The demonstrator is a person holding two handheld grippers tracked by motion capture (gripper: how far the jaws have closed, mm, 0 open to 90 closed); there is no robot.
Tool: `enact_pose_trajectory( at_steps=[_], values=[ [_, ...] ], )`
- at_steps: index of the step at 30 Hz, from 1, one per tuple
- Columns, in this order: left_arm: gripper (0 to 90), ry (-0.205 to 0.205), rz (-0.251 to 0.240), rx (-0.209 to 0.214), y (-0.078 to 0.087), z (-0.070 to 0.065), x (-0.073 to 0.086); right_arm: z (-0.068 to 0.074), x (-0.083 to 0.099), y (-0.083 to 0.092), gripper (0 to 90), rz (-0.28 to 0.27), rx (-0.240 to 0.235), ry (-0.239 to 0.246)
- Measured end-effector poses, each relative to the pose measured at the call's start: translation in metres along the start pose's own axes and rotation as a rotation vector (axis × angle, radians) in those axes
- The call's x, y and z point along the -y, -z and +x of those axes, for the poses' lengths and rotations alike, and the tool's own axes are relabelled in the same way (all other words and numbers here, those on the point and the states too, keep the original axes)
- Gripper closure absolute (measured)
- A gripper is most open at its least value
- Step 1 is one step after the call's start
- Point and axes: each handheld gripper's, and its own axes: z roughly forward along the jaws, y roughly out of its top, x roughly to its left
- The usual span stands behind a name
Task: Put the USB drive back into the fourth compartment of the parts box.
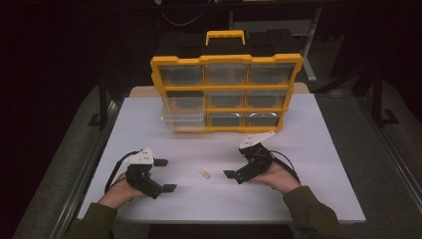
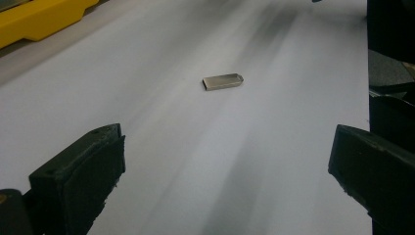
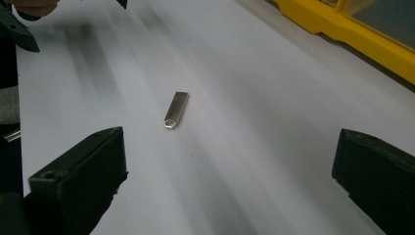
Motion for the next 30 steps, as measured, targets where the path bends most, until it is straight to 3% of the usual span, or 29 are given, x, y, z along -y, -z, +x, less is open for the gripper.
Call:
enact_pose_trajectory(
  at_steps=[30],
  values=[
    [0.0,-0.009,-0.001,-0.001,0.000,0.000,0.000,0.003,-0.021,-0.012,0.0,-0.009,-0.025,0.023]
  ],
)
